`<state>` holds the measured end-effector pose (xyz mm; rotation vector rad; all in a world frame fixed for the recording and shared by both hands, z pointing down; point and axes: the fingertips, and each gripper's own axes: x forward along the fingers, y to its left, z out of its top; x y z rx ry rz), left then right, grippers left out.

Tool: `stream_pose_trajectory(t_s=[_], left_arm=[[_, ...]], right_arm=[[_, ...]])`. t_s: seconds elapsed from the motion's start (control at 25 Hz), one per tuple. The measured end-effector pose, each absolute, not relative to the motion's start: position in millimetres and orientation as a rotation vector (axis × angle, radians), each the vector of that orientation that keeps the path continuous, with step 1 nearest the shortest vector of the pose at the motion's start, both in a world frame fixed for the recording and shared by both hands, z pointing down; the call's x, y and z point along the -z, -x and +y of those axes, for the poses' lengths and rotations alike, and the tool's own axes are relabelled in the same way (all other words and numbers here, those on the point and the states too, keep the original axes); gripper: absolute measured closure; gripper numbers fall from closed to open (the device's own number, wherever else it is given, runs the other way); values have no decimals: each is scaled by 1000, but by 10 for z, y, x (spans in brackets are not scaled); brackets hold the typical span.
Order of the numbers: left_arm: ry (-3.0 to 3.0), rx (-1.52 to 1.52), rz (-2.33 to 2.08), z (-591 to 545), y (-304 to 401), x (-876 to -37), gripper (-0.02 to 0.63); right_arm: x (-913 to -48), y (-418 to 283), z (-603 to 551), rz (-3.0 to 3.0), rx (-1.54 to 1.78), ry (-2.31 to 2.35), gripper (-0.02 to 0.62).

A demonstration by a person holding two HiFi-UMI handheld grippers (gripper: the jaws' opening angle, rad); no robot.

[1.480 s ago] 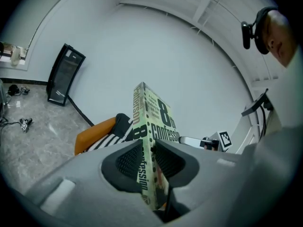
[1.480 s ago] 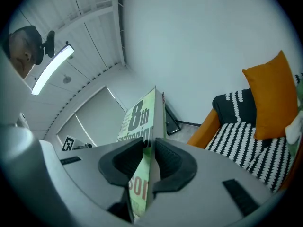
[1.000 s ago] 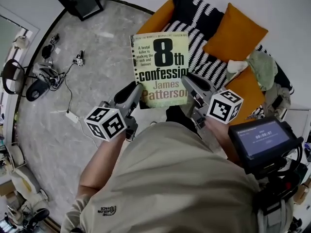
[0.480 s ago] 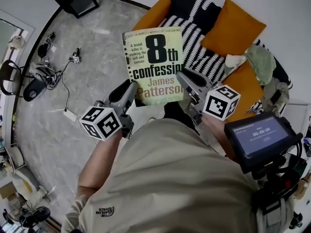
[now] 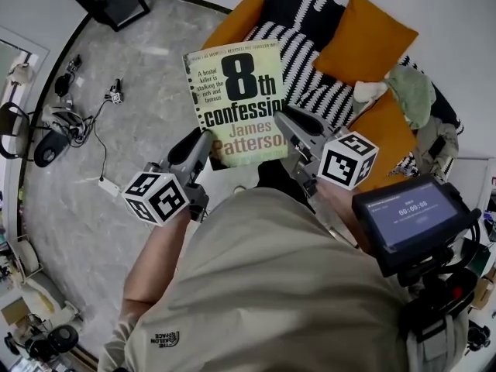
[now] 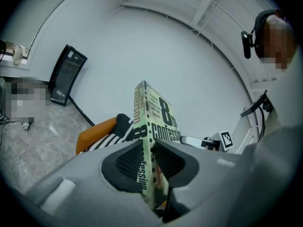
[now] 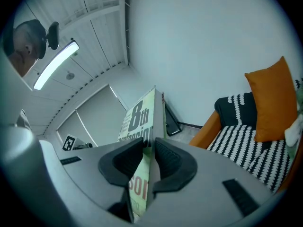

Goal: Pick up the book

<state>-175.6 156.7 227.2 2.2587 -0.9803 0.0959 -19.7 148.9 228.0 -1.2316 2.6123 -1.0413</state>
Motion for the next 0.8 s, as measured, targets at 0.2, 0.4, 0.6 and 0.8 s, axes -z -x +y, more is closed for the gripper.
stream_pose_trajectory(t_s=[0.2, 0.4, 0.6, 0.8], left_arm=[[-2257, -99, -971, 1560, 1754, -2283, 520], [-2246, -102, -957, 1557, 1748, -2306, 520], [-2247, -106, -948, 1540, 1743, -2299, 520], [-2250, -115, -952, 1538, 1773, -2307, 520]], right_arm=[[-2280, 198, 1493, 2611, 1038, 1244, 509], [-2286, 191, 1496, 2602, 1045, 1259, 509], [-2291, 188, 1498, 2595, 1051, 1274, 509], [-2294, 215, 1494, 2594, 1045, 1272, 509]])
